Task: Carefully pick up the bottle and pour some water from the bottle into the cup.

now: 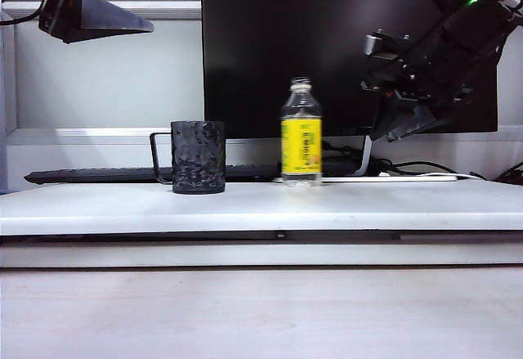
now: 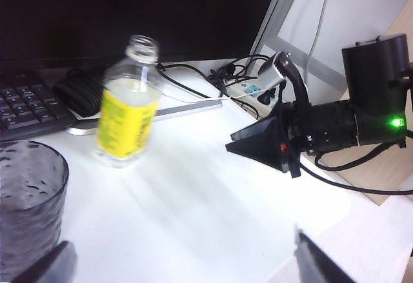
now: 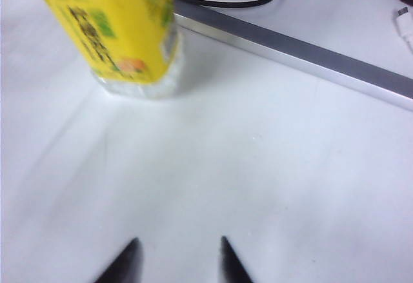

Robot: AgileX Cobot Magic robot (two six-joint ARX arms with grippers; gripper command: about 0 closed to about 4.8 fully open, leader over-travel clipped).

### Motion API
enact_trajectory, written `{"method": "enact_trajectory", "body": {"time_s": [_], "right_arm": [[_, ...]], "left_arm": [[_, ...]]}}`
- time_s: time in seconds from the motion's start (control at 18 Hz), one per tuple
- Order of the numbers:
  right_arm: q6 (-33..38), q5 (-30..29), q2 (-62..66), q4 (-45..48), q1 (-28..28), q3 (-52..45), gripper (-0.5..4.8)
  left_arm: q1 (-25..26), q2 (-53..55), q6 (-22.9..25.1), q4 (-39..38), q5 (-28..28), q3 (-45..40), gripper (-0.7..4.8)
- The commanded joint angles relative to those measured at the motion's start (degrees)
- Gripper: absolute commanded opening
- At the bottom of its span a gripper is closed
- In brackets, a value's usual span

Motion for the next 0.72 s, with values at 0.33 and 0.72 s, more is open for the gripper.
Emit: {"method": "enact_trajectory", "body": {"time_s": [0.33, 0.72], "right_arm": [[-3.3, -4.2, 0.7, 18.4, 4.3, 0.3, 4.79], [-3.0, -3.9, 11.3, 21.3, 5.4, 6.4, 4.79]], "left_arm": [[0.1, -0.2, 9.1, 0.8, -10.2, 0.2, 4.79], [0.1, -0.2, 9.1, 0.7, -10.2, 0.2, 4.79]]}}
